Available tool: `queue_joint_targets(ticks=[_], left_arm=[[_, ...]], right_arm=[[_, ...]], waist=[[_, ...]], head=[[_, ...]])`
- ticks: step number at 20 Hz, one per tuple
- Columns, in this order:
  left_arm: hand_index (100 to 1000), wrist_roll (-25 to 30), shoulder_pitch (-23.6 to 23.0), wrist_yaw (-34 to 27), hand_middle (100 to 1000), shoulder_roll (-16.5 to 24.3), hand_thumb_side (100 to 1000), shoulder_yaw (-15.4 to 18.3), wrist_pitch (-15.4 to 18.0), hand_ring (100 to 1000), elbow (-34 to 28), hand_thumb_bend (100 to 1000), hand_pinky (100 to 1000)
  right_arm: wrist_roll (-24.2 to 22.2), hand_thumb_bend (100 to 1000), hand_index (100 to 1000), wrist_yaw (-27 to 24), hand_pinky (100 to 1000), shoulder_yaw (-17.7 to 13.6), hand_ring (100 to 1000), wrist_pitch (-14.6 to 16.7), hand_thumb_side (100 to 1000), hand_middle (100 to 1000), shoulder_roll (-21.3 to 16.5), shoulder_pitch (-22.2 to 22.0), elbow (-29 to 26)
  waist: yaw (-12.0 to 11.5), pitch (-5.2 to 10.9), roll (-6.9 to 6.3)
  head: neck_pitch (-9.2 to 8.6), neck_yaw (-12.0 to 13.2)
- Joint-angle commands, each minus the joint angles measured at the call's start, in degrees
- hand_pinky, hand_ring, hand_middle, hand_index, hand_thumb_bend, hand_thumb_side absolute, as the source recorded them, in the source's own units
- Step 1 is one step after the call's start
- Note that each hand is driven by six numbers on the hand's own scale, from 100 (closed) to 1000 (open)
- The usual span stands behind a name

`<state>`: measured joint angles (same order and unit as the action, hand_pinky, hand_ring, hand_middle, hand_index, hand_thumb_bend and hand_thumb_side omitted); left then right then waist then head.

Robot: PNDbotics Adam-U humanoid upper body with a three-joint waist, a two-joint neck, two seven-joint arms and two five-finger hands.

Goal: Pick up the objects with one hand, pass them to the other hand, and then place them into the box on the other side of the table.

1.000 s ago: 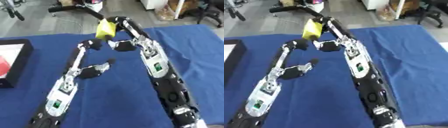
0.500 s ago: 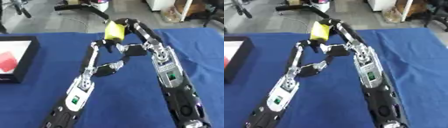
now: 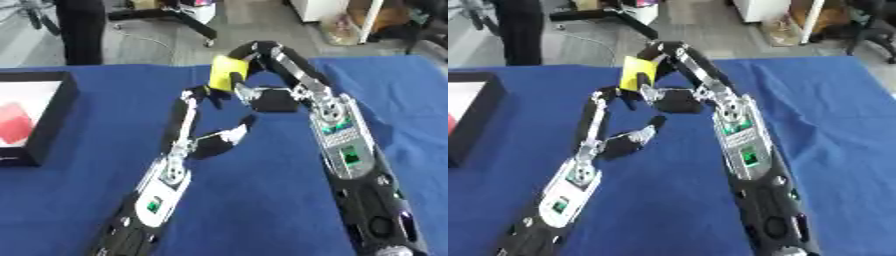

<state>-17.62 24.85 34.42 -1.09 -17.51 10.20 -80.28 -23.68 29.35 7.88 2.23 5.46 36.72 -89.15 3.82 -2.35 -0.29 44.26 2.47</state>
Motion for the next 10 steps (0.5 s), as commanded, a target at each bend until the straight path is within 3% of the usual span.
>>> queue_joint_targets(ticks=[1, 10], left_arm=[[795, -0.4, 0.5, 2.1, 627, -0.1, 385, -0.2, -0.4, 644, -1.4, 516, 842], [791, -1.8, -1.6, 4.1, 622, -0.1, 386, 0.0, -0.8, 640, -0.5, 509, 841]], right_arm=[[0.1, 100, 647, -1.6, 715, 0.6, 589, -1.2, 215, 537, 1.0, 0.3, -2.0], [2.5, 100, 643, -2.2, 713, -1.8, 587, -4.5, 218, 535, 1.0, 0.2, -4.3]], waist=[[0.1, -0.27, 0.86], [0.4, -0.07, 1.14]], head=[[-0.14, -0.4], [-0.14, -1.2]])
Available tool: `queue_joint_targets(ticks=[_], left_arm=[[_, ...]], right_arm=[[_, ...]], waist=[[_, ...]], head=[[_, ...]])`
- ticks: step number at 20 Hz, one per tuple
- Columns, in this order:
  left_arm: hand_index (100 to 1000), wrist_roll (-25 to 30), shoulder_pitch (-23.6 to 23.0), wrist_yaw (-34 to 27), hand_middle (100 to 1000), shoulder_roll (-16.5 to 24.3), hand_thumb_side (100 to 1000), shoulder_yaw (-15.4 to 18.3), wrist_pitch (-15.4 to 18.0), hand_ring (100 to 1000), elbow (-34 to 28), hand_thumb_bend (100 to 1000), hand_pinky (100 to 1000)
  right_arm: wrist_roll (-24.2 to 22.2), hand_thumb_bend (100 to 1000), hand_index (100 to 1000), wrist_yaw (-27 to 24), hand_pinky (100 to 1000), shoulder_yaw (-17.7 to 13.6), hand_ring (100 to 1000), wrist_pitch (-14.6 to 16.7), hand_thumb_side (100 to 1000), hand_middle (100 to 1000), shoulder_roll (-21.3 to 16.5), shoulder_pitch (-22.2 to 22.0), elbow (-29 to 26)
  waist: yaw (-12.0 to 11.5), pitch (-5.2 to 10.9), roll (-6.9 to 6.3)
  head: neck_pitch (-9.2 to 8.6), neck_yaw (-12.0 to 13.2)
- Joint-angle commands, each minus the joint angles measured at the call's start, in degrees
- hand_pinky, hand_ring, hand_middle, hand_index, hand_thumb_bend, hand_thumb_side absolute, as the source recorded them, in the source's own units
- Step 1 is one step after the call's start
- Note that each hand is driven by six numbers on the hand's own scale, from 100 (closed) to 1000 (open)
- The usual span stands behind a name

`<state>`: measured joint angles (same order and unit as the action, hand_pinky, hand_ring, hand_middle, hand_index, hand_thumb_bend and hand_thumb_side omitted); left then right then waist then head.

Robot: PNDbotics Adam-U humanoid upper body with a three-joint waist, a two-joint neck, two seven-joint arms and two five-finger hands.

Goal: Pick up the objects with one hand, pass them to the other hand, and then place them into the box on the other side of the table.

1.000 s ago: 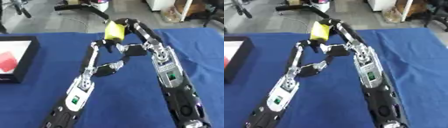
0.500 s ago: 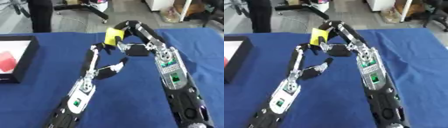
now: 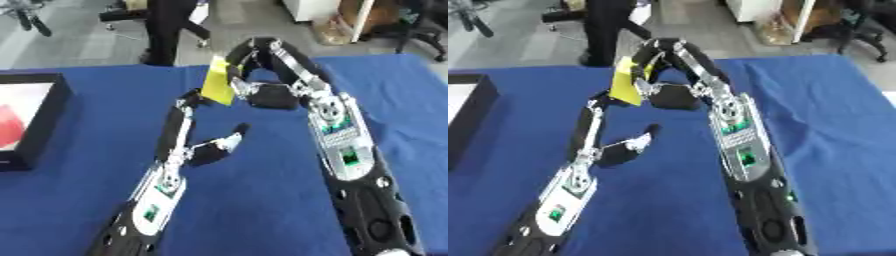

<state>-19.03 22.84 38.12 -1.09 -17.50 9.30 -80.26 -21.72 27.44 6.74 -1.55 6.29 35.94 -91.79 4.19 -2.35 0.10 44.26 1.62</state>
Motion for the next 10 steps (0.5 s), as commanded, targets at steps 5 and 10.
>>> queue_joint_targets(ticks=[5, 10], left_arm=[[791, -0.5, 0.2, 0.7, 623, 0.0, 384, 0.0, 0.3, 641, -0.5, 509, 841], [790, -1.2, 0.3, 0.9, 624, 0.1, 378, 0.5, -0.2, 641, -1.1, 508, 839]], right_arm=[[0.5, 100, 642, -0.6, 713, -0.7, 586, -1.2, 221, 535, 0.2, 0.8, -1.8], [-0.4, 100, 642, -0.5, 714, -0.3, 586, -0.8, 230, 536, 0.0, 0.2, -1.5]], waist=[[0.0, -0.08, 0.81], [0.0, -0.06, 0.95]], head=[[-0.14, -0.6], [-0.14, -0.7]])
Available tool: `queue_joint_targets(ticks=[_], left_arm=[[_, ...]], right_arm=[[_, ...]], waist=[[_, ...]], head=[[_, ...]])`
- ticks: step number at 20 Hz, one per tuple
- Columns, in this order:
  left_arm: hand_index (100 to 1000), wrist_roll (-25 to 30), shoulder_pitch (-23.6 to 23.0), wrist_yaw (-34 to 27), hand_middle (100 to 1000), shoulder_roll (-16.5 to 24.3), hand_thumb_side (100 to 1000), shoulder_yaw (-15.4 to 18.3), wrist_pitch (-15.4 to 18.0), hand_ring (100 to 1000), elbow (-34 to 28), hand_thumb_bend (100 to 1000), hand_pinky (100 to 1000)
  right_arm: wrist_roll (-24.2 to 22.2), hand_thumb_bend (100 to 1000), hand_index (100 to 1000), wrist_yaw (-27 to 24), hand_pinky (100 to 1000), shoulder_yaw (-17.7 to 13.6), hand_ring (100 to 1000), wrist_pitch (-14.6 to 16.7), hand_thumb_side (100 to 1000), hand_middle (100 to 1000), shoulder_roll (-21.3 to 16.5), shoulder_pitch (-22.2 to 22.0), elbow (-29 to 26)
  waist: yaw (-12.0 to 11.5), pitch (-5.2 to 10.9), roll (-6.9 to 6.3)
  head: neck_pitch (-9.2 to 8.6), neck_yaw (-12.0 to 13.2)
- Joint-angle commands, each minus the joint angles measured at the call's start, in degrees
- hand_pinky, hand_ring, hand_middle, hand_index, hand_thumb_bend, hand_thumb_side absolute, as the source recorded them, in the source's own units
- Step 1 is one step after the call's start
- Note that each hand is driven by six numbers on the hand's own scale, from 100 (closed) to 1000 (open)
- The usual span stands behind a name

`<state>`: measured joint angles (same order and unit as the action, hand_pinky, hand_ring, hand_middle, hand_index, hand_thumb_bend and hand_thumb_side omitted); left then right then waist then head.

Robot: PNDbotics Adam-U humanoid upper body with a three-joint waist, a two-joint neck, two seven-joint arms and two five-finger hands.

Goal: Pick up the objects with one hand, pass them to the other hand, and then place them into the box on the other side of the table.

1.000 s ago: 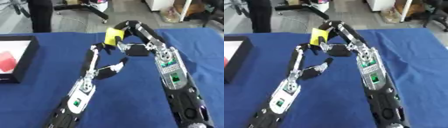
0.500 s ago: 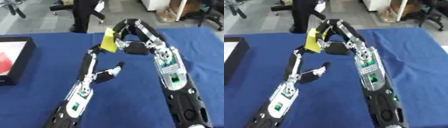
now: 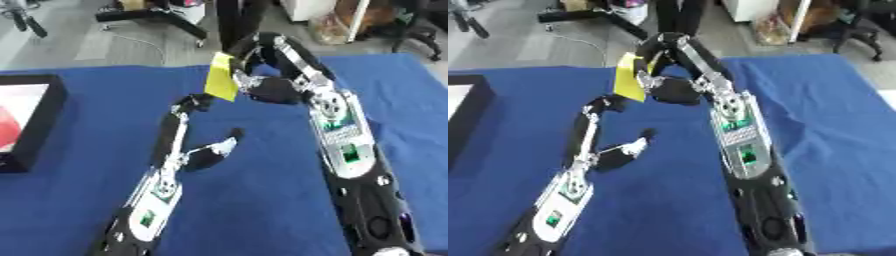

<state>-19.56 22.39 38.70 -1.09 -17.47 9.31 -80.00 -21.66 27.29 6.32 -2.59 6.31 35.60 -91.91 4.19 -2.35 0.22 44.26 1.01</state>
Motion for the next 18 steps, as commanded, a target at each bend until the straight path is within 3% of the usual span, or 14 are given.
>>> queue_joint_targets(ticks=[1, 18], left_arm=[[791, -1.0, 0.8, 0.3, 624, 0.1, 377, 0.6, -0.4, 642, -1.5, 508, 839], [793, -5.8, 1.0, 0.9, 632, -0.4, 369, 1.8, -3.3, 647, -1.5, 520, 839]], right_arm=[[-0.7, 100, 642, -0.4, 714, 0.2, 586, 0.3, 231, 535, 0.0, 0.4, -1.4], [-1.3, 100, 636, -0.7, 714, 0.5, 583, 0.5, 219, 531, -0.1, 0.3, -1.5]], waist=[[0.1, -0.05, 0.86], [0.7, 0.27, 0.96]], head=[[-0.14, -0.1], [-0.14, -0.7]])
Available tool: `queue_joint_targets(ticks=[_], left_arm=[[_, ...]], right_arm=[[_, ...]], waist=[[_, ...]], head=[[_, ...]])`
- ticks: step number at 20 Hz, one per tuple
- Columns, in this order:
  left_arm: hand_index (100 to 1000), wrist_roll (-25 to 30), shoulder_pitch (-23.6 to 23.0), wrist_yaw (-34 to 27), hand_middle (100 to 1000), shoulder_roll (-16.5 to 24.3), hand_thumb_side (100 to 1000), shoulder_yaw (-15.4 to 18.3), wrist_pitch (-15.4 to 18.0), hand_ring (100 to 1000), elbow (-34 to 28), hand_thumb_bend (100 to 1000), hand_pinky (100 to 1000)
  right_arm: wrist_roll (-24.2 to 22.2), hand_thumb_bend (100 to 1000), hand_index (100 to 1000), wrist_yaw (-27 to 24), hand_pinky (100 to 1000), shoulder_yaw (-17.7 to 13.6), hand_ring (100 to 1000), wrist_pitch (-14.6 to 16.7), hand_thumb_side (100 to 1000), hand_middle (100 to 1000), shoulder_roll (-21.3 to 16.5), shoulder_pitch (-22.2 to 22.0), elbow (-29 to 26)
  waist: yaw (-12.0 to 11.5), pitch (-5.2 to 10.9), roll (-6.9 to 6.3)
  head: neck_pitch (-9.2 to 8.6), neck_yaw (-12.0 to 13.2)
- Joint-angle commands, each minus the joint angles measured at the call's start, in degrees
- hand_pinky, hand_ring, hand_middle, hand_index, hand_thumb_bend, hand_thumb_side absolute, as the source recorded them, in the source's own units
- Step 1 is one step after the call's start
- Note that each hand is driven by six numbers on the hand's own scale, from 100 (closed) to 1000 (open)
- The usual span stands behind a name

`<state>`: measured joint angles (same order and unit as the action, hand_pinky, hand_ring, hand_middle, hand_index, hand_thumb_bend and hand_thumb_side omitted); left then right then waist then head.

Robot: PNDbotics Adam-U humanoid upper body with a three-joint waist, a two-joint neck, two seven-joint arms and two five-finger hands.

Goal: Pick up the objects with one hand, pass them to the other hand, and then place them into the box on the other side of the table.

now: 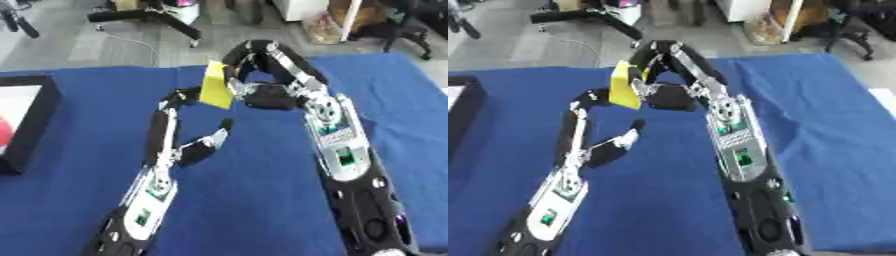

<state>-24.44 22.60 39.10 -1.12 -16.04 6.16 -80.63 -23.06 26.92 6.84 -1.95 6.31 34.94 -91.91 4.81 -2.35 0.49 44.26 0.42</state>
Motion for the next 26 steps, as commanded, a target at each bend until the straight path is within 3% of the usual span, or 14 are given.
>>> queue_joint_targets(ticks=[1, 9, 17, 26], left_arm=[[795, -1.1, 0.7, 0.6, 634, -0.4, 369, 0.4, -0.2, 650, -1.0, 522, 839], [812, -3.8, 0.4, 0.6, 662, -0.7, 367, 0.2, -0.1, 674, -0.9, 554, 845], [830, -4.5, 1.0, 1.6, 683, -0.9, 351, -1.0, 3.6, 695, -1.4, 641, 849], [835, -4.9, 1.6, 3.4, 692, -1.5, 333, -2.0, 5.2, 705, -0.9, 634, 848]], right_arm=[[0.1, 100, 636, -0.3, 714, 0.0, 583, -0.1, 219, 532, -0.1, 0.9, -1.5], [-0.3, 100, 641, -0.4, 721, -0.1, 588, 0.1, 236, 537, 0.0, 0.7, -1.2], [-0.9, 100, 641, -0.4, 721, 0.1, 591, 0.1, 253, 538, 0.5, 0.5, -0.2], [-1.2, 100, 640, -0.7, 720, 0.2, 591, 0.3, 255, 537, 0.7, 0.5, 0.2]], waist=[[0.0, 0.26, 0.70], [0.1, 0.22, 0.76], [0.1, 0.23, 0.88], [0.1, 0.24, 1.13]], head=[[-0.14, 0.0], [-0.14, -0.2], [-0.14, -0.5], [-0.14, -0.5]])
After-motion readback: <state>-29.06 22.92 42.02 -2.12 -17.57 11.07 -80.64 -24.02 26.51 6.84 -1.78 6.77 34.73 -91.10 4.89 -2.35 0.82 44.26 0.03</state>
